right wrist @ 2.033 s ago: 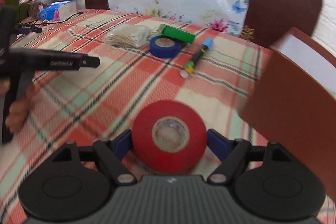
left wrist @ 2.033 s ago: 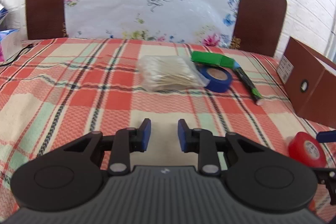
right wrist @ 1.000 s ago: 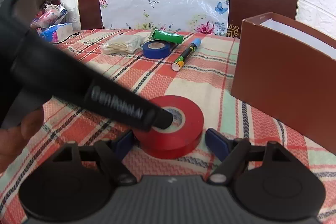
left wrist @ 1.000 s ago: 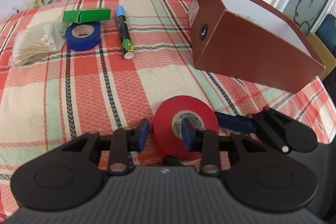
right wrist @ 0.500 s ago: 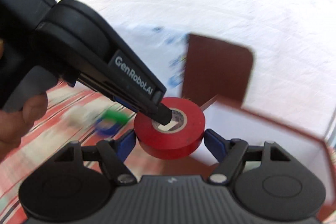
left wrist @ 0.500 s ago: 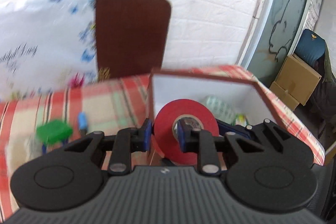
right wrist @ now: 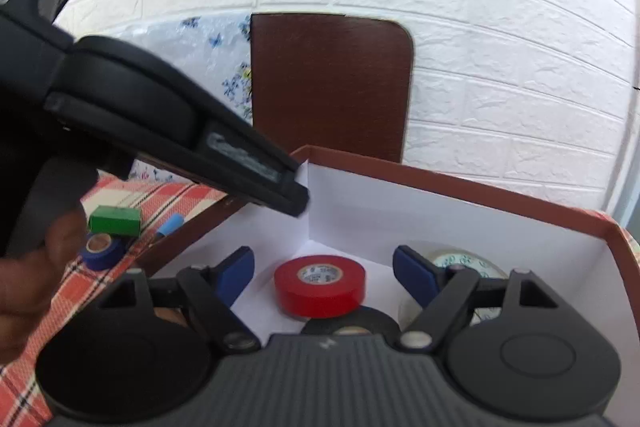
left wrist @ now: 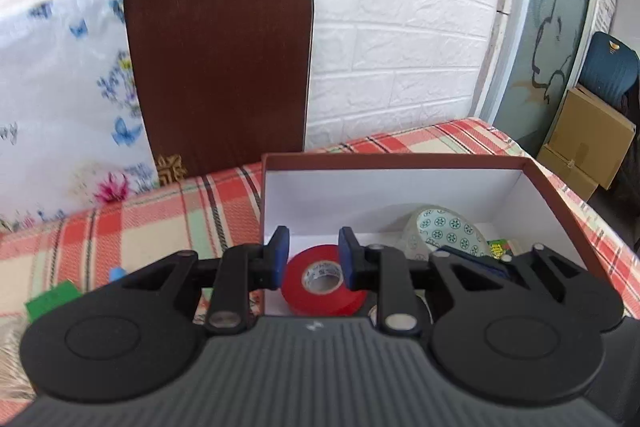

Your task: Organize objects

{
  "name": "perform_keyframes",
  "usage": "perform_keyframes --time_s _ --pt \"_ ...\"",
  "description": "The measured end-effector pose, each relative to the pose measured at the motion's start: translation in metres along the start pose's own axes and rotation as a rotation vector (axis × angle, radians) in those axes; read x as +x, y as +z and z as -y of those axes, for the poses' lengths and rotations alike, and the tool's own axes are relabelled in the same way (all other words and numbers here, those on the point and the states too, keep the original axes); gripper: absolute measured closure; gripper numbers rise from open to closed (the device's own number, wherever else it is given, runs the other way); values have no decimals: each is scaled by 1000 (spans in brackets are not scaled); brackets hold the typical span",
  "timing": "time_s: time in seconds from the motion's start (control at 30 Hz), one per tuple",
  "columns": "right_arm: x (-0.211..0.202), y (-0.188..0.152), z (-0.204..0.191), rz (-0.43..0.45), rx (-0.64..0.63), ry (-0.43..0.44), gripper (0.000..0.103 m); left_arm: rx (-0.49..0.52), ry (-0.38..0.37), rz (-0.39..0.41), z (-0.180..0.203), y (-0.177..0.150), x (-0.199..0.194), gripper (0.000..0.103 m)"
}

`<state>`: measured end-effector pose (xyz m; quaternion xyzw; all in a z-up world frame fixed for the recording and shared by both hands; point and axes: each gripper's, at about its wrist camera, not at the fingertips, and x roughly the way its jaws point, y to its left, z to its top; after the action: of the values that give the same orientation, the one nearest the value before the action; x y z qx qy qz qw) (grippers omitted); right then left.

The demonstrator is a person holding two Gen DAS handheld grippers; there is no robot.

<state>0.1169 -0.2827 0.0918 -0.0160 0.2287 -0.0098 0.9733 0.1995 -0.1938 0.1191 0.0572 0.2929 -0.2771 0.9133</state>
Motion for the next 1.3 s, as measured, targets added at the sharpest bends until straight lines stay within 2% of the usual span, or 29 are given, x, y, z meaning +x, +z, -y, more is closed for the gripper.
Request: perform_keyframes --time_s 0.2,0.5,0.67,0.87,1.3 --pt "-44 -3 5 43 52 -43 27 11 2 -6 8 -4 -33 74" --pt "-97 -6 7 75 168 -119 27 21 29 -8 8 -31 -83 74" --pt "-117 -14 0 59 235 -98 27 17 52 -29 5 -53 -97 74" --pt "-133 -20 -14 58 251 -82 27 24 87 -58 2 -78 -109 74" --pt "-158 -19 -22 65 322 -34 27 11 140 -58 -2 -99 -129 71"
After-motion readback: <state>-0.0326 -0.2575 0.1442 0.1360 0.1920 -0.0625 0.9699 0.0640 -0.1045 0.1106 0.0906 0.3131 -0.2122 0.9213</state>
